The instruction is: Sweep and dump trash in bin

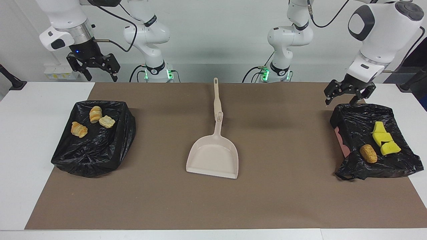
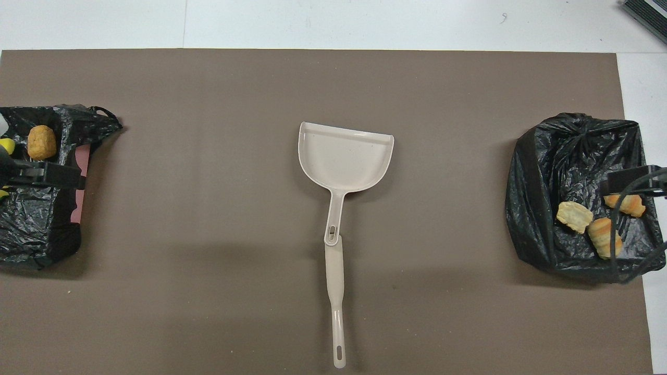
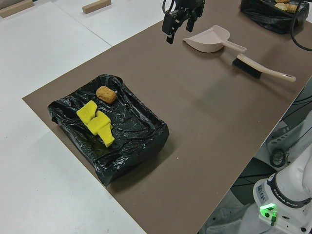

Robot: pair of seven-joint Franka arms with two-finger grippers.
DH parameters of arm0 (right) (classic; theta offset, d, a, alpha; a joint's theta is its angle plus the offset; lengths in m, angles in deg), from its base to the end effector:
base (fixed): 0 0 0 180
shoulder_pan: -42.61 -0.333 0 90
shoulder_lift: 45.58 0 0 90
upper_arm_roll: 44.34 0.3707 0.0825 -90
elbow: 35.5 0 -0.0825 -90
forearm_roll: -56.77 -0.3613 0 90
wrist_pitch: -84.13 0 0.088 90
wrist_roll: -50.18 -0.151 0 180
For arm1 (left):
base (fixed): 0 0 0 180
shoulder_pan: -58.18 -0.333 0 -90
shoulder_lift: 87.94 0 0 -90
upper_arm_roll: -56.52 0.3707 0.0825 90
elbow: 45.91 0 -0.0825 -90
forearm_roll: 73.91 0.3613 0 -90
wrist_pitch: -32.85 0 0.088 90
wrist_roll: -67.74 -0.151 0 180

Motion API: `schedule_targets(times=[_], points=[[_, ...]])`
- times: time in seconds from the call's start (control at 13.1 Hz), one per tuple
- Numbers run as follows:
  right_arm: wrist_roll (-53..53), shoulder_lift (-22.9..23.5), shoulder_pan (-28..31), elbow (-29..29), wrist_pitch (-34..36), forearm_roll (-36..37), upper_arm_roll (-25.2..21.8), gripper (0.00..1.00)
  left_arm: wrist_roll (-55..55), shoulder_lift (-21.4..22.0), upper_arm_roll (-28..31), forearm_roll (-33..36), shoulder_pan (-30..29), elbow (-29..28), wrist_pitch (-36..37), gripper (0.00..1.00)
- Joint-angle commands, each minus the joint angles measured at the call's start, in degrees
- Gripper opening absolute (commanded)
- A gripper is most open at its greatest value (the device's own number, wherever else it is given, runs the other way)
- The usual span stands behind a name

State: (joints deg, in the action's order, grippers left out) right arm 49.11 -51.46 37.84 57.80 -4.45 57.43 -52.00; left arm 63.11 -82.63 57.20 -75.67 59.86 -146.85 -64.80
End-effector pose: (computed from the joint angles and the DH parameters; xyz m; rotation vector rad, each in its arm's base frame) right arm 0.4917 -0.0307 0.6592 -3.1377 0.1082 -0.0304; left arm 0.5086 -0.0128 0.6087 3.1071 -0.1473 0.0564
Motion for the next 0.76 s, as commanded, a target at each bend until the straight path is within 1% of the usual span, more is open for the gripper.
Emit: schedule_targets(times=[0.0, 0.15, 0.31, 0.46, 0.61, 0.69], points=[[-0.8, -0.5, 0.4, 0.4, 0.2, -1.2, 0.3, 1.00, 1.5, 1.9, -0.5, 1.1, -0.3, -0.5, 2.6, 1.00], [-0.8, -0.5, 0.4, 0.4, 0.2, -1.2, 0.3, 1.00, 1.5, 1.0, -0.5, 1.1, -0.2, 1.7, 5.3, 1.00], [-0.8, -0.5, 0.4, 0.4, 0.2, -1.2, 0.3, 1.00, 1.5, -1.3, -0.5, 0.8, -0.2, 7.1, 10.7, 1.00], [-0.7, -0.5, 0.4, 0.4, 0.2, -1.2, 0.3, 1.00, 1.5, -3.7, -0.5, 1.1, 0.0, 10.8, 13.4, 1.00], [-0.8, -0.5, 0.4, 0.4, 0.2, -1.2, 0.2, 1.00, 1.4, -5.2, -0.8, 1.0, 0.0, 11.1, 13.6, 1.00], [-0.8, -0.5, 0.4, 0.4, 0.2, -1.2, 0.3, 1.00, 1.4, -5.3, -0.8, 1.2, 0.2, 11.1, 12.9, 1.00]])
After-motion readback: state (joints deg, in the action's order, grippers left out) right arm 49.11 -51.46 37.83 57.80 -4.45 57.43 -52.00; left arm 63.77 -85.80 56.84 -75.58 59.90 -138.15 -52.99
